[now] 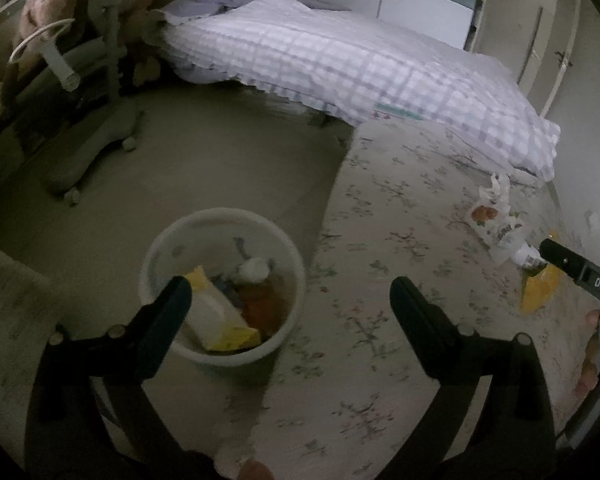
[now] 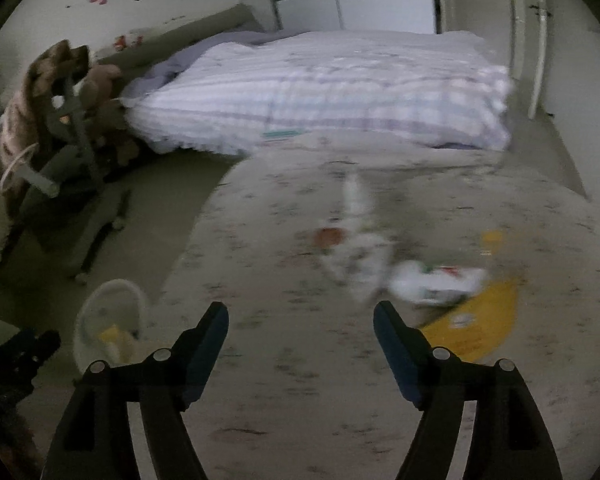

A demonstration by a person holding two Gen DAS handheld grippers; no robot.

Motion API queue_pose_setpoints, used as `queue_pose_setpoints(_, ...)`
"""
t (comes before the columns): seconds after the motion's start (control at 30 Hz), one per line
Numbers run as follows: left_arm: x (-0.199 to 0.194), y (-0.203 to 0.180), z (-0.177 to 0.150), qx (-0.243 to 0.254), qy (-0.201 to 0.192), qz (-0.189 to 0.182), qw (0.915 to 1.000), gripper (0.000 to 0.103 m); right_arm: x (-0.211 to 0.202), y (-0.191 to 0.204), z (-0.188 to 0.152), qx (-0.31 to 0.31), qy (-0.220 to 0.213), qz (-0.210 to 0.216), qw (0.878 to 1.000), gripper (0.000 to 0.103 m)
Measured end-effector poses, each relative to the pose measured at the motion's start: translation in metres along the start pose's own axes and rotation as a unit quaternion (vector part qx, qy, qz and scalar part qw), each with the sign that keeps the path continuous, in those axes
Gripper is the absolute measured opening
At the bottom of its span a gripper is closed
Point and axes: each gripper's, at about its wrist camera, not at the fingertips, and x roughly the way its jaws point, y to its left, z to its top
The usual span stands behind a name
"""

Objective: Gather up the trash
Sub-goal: 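Grasp the yellow snack wrapper with the right tool while the left approaches the white plastic bag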

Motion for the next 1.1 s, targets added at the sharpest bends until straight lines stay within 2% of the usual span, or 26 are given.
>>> queue_pose_setpoints(0.27, 0.017, -0.048, 0.006, 0.020, 0.014, -0.019, 0.9995, 0.099, 0.007, -0.073, 0.004, 0.050, 0.022, -0.046, 0.997, 0.078)
queue_pose_setpoints(0.6, 0.038, -0.097, 0.006, 0.050, 0.033, -0.037, 0.9975, 0.099, 0.054, -0.131, 0.000, 0.111, 0.087, -0.091, 0.986, 0.078)
queue_pose_setpoints(0.8, 0.051, -0.120, 0.004, 0.064, 0.047, -0.041, 0.9959, 0.099, 0.080, -0.150, -0.016, 0.151, 0.124, -0.069, 0.978, 0.075)
queue_pose_setpoints(0.9, 0.059, -0.134, 0.002, 0.068, 0.056, -0.047, 0.9950, 0.099, 0.081, -0.146, -0.020, 0.135, 0.118, -0.093, 0.979, 0.053)
queue_pose_setpoints(0.97, 0.063, -0.141, 0.001, 0.070, 0.059, -0.051, 0.9945, 0.099, 0.078, -0.144, -0.019, 0.130, 0.118, -0.088, 0.981, 0.034)
queue_pose_setpoints(1.03, 0.067, -0.150, 0.000, 0.073, 0.060, -0.056, 0.9939, 0.099, 0.073, -0.144, -0.019, 0.136, 0.122, -0.076, 0.980, 0.022)
queue_pose_setpoints(1.1, 0.070, -0.161, 0.000, 0.077, 0.059, -0.063, 0.9933, 0.099, 0.065, -0.145, -0.018, 0.146, 0.126, -0.066, 0.979, 0.017)
